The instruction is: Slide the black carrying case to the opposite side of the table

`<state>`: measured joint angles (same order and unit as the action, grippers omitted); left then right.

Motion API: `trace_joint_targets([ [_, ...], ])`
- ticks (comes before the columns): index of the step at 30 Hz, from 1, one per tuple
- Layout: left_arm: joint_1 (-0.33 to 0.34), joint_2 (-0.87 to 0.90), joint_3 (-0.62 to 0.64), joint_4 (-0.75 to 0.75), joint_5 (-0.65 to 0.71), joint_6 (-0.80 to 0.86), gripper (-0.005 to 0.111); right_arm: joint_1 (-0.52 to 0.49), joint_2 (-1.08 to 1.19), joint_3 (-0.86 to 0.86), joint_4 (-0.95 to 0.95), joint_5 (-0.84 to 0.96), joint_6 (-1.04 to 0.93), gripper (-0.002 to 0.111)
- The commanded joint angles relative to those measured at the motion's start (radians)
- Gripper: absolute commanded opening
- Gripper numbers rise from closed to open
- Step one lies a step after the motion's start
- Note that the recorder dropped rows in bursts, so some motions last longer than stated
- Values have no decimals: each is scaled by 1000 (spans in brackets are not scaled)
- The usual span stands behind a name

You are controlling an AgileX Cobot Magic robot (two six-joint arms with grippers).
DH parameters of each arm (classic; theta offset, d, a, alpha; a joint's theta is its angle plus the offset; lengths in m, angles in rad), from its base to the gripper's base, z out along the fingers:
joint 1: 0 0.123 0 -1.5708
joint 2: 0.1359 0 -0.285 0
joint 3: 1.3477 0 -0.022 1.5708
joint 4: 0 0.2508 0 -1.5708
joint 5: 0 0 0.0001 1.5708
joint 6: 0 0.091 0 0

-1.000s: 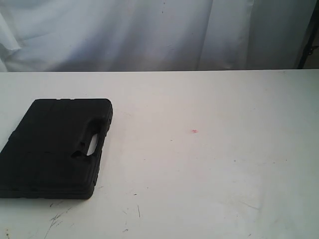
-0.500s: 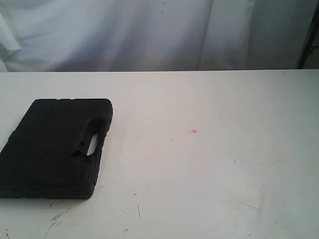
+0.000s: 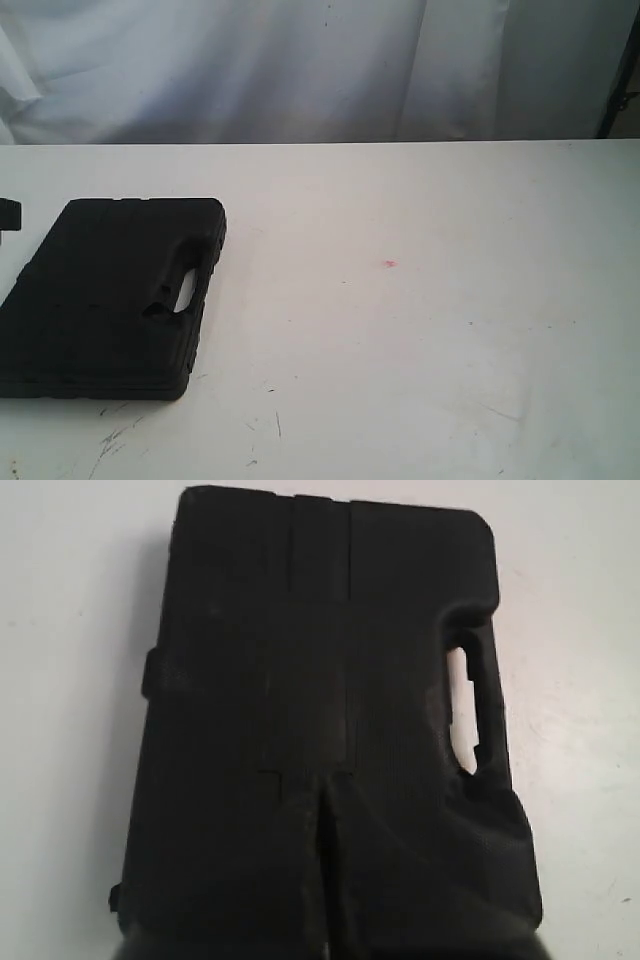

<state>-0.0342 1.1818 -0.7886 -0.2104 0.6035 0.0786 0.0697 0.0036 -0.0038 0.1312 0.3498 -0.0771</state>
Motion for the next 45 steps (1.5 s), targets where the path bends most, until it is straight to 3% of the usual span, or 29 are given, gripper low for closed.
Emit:
trace_joint_targets([
  [1,-6,10,-8,-165,-63,234,0,1,-4,4,-10,-3,1,0],
  [3,-6,10,-8,-268,-98,339,0,1,-4,4,-10,-3,1,0],
  [6,-6,17,-47,-347,-42,458,0,1,-4,4,-10,-3,1,0],
  [12,-6,104,-255,-349,162,305,0,1,-4,4,-10,-3,1,0],
  [19,-13,217,-424,-346,252,157,0,1,-4,4,-10,-3,1,0],
  [36,-365,585,-657,171,344,-431,0,1,-4,4,-10,-3,1,0],
  [42,-417,712,-712,251,351,-530,3,1,-4,4,-10,-3,1,0],
  [45,-424,795,-771,280,450,-569,5,1,-4,4,-10,-3,1,0],
])
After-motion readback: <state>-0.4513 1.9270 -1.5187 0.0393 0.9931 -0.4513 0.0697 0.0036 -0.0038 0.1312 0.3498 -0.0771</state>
